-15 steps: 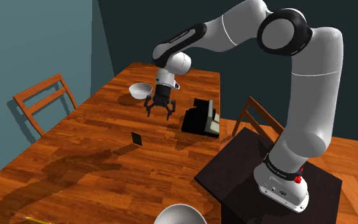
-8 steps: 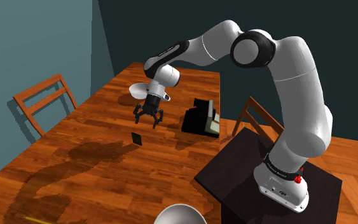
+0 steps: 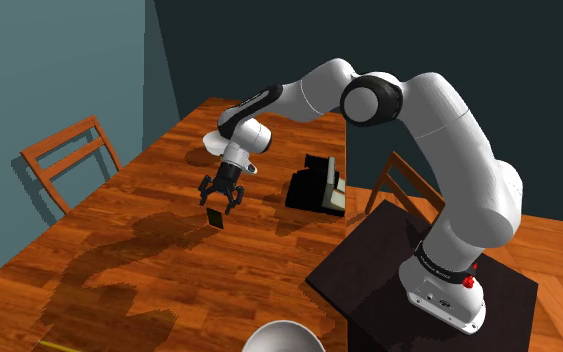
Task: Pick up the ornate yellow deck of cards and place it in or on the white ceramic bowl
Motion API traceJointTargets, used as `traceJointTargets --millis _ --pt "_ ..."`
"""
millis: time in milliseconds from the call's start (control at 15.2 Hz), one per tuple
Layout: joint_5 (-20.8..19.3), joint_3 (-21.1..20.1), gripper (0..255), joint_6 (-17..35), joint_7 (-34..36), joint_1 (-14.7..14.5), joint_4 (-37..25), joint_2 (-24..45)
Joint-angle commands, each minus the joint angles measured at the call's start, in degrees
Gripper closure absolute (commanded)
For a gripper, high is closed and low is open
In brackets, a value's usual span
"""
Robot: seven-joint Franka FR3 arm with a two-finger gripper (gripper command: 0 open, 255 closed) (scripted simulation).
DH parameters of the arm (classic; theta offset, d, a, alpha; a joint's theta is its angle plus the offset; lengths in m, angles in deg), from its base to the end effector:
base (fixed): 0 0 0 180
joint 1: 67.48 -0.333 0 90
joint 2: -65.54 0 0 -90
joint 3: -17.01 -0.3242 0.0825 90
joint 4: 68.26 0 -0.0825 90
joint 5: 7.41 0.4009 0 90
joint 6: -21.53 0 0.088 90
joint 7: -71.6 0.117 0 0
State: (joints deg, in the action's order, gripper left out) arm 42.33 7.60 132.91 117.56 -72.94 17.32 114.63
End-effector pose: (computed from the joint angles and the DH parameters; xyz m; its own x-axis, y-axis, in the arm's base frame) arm 0.6662 0.2210 0.1503 0.3044 -0.5121 -0.8032 -0.8988 -0.4337 -0.0642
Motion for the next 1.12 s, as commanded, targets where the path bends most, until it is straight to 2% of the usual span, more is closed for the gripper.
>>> traceJointTargets --millis 0,660,726,1056 --pt "0.4 -0.3 0 0.9 0.0 -0.6 -0.2 0.7" --pt "0.8 -0.6 0 2.2 -0.2 -1.3 0.1 1.4" --pt "0.8 -0.6 255 2.2 -0.2 -1.3 0.1 1.4" --pt "0.8 -0.6 255 2.2 -0.2 -1.3 0.1 1.4"
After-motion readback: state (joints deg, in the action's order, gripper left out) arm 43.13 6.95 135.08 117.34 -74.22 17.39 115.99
